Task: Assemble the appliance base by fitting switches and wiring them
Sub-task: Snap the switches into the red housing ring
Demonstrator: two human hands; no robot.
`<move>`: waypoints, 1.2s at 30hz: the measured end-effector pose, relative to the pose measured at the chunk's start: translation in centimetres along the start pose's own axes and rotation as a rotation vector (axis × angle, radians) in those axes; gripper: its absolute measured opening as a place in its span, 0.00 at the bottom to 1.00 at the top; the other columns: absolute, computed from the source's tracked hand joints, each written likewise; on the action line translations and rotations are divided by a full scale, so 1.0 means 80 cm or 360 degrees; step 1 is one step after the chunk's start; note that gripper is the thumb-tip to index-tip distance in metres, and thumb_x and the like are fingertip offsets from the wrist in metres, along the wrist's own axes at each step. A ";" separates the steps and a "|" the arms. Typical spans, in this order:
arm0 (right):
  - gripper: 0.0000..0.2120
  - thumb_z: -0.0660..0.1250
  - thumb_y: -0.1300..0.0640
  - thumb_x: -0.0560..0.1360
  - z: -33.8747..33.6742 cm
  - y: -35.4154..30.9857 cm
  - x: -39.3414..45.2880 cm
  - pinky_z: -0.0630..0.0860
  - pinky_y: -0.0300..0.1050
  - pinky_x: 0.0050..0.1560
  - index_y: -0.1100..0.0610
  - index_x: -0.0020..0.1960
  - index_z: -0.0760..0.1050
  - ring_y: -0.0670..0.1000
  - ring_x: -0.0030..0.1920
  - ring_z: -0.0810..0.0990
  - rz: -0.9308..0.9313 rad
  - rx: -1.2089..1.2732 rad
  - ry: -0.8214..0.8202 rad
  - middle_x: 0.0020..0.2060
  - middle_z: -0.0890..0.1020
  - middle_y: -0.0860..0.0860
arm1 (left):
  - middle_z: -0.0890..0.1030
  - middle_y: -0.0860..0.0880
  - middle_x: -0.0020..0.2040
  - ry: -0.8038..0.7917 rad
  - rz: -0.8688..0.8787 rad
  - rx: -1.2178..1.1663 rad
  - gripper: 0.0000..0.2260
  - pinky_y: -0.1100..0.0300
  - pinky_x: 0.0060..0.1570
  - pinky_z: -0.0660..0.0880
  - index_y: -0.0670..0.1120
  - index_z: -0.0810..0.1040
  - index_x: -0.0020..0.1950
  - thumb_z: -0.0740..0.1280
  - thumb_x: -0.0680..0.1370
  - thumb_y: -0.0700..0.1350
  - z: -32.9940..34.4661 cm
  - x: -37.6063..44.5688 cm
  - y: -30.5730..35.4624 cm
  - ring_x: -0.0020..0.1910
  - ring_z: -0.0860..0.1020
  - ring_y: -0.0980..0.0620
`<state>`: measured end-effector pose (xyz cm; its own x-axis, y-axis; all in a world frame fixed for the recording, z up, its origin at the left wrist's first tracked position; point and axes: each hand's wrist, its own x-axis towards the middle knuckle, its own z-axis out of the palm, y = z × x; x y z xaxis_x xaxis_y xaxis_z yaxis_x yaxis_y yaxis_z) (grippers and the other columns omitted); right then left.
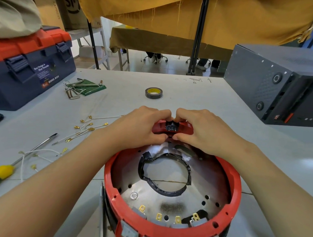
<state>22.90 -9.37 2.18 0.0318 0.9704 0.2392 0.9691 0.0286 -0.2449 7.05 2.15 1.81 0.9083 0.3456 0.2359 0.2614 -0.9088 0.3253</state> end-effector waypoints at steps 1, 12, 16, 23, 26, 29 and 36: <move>0.12 0.69 0.46 0.72 0.000 0.000 0.000 0.68 0.46 0.37 0.47 0.50 0.68 0.53 0.44 0.73 -0.0003 -0.0007 -0.0002 0.46 0.79 0.46 | 0.79 0.48 0.46 -0.0007 0.0000 -0.0004 0.12 0.50 0.47 0.73 0.51 0.73 0.55 0.69 0.73 0.49 0.000 0.000 0.000 0.45 0.74 0.48; 0.11 0.69 0.47 0.73 0.001 0.002 0.001 0.72 0.48 0.39 0.49 0.49 0.70 0.54 0.43 0.74 0.0006 -0.0014 0.0009 0.43 0.78 0.48 | 0.73 0.58 0.36 0.0005 -0.0013 -0.0064 0.10 0.54 0.43 0.72 0.49 0.73 0.51 0.70 0.72 0.45 -0.002 0.001 0.006 0.40 0.73 0.50; 0.10 0.69 0.47 0.72 0.002 0.003 0.002 0.71 0.47 0.39 0.49 0.48 0.70 0.54 0.44 0.74 0.0021 -0.0018 0.0005 0.44 0.79 0.47 | 0.72 0.63 0.34 0.0014 0.0007 -0.0059 0.10 0.57 0.40 0.69 0.48 0.74 0.52 0.69 0.72 0.43 -0.001 0.002 0.003 0.39 0.71 0.51; 0.10 0.69 0.48 0.72 0.001 0.002 0.004 0.72 0.48 0.39 0.49 0.46 0.69 0.55 0.44 0.74 0.0040 -0.0026 0.0014 0.42 0.78 0.48 | 0.73 0.73 0.33 0.0030 -0.0008 -0.0074 0.10 0.72 0.34 0.64 0.48 0.75 0.51 0.69 0.71 0.41 -0.001 0.004 -0.003 0.36 0.72 0.63; 0.11 0.70 0.48 0.72 0.002 0.001 0.004 0.71 0.48 0.39 0.49 0.46 0.69 0.55 0.44 0.74 0.0050 -0.0029 0.0027 0.43 0.78 0.49 | 0.73 0.67 0.31 0.0029 -0.0023 -0.0064 0.11 0.71 0.34 0.64 0.46 0.75 0.52 0.69 0.71 0.41 0.001 0.005 -0.003 0.34 0.72 0.60; 0.11 0.69 0.47 0.72 0.003 0.001 0.002 0.72 0.48 0.41 0.50 0.49 0.70 0.55 0.45 0.74 0.0061 -0.0034 0.0024 0.44 0.79 0.49 | 0.71 0.67 0.32 0.0047 -0.0031 -0.0059 0.11 0.71 0.35 0.64 0.46 0.76 0.53 0.69 0.71 0.41 0.002 0.004 -0.003 0.34 0.71 0.59; 0.19 0.68 0.46 0.73 0.003 0.000 -0.001 0.74 0.51 0.50 0.49 0.61 0.69 0.56 0.54 0.76 0.0139 -0.0020 0.0005 0.55 0.80 0.50 | 0.81 0.52 0.45 -0.0010 -0.0093 -0.0152 0.16 0.58 0.46 0.70 0.54 0.73 0.61 0.70 0.74 0.48 0.001 -0.002 -0.003 0.43 0.75 0.54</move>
<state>22.84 -9.38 1.94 0.1168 0.9684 0.2204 0.9657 -0.0589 -0.2530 6.83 2.31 1.60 0.8944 0.3957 0.2085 0.2819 -0.8606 0.4241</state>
